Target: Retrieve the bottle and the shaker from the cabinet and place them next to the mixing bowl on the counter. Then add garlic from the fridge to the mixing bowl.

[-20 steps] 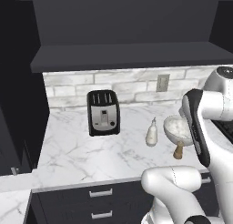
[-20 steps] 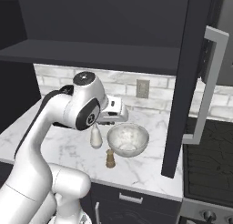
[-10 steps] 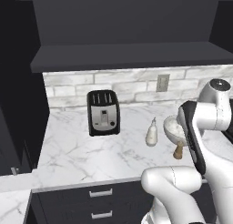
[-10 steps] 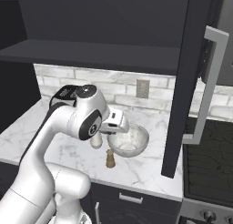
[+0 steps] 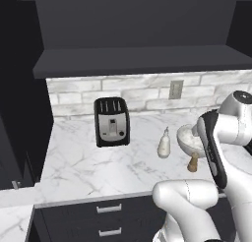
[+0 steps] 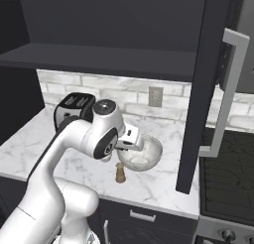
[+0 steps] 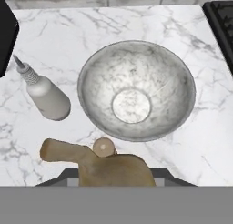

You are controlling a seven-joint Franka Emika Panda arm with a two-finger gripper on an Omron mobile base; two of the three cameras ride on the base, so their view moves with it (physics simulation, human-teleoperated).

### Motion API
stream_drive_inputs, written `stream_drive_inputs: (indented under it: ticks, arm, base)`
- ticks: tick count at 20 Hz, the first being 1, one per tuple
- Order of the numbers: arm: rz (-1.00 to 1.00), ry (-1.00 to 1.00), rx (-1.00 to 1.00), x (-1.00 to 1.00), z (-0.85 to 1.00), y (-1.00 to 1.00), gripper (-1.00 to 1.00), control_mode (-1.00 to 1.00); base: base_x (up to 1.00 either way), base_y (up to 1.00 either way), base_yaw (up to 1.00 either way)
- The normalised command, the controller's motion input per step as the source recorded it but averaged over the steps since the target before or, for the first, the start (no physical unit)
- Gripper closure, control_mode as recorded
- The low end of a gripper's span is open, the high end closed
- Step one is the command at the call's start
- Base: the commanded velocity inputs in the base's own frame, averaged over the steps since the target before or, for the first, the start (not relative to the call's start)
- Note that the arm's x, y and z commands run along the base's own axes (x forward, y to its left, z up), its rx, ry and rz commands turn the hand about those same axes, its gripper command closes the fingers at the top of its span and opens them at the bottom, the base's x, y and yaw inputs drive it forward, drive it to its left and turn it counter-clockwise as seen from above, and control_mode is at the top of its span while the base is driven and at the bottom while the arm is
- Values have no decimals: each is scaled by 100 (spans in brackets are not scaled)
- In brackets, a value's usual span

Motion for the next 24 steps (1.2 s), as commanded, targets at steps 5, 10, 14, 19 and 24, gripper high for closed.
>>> stream_drive_inputs:
  ticks: [5,10,14,19,24]
  arm:
    - [0,0,4,29,-10,0,100,-100]
    - [0,0,0,30,-19,-2,100,-100]
    - [0,0,0,26,-22,-13,100,-100]
    - [0,0,0,25,-21,-15,100,-100]
    - [0,0,0,25,-16,-9,100,-100]
  base:
    - [0,0,0]
    - [0,0,0]
    - [0,0,0]
    - [0,0,0]
    - [0,0,0]
